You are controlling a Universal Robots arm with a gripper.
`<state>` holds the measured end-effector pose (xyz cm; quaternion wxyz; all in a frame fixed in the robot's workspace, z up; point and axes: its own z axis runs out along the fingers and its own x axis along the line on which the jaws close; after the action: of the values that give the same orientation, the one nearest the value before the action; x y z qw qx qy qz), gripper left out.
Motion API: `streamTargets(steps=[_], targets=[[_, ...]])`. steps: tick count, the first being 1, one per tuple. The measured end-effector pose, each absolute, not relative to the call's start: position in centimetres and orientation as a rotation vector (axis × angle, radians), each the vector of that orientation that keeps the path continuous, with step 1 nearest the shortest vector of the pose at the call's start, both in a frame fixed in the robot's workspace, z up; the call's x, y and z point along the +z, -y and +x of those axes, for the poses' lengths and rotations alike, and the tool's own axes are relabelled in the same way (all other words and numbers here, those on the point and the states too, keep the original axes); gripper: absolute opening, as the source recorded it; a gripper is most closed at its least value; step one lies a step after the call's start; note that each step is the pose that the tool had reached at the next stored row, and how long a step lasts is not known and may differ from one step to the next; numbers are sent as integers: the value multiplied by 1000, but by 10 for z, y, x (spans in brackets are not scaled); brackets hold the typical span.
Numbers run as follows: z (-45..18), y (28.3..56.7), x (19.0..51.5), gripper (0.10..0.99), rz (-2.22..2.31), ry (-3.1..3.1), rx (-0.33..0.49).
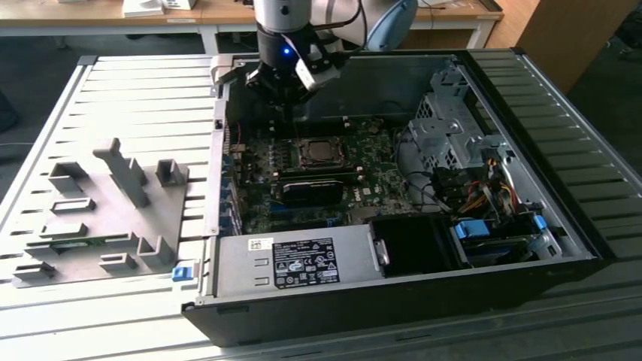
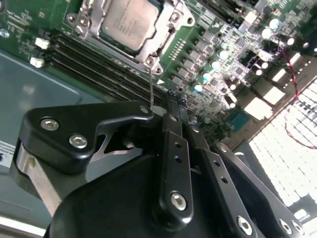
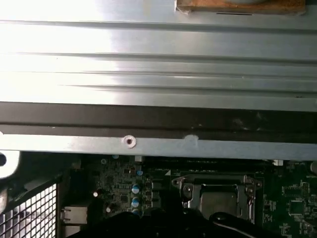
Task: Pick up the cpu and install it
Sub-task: 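Install the first cpu locking lever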
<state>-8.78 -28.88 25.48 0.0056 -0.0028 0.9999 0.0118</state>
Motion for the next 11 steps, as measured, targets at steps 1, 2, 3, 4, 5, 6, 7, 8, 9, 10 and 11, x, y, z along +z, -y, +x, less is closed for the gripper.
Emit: streamTargets(steps=[1, 2, 3, 4, 5, 6, 7, 8, 9, 10, 11], targets=[[-85, 288, 255, 106, -8, -3130, 36], [-82, 288, 254, 106, -9, -3130, 35], [-80, 288, 254, 106, -9, -3130, 35], [-78, 288, 254, 106, -9, -3130, 35], [-76, 288, 254, 106, -9, -3130, 35], [-73, 288, 253, 106, -8, -3130, 35], [-70, 288, 253, 106, -8, -3130, 35], [-66, 288, 252, 106, -8, -3131, 35], [-63, 288, 252, 106, -8, -3131, 35], [-61, 288, 252, 106, -7, -3131, 35], [-60, 288, 251, 106, -2, -3131, 35]])
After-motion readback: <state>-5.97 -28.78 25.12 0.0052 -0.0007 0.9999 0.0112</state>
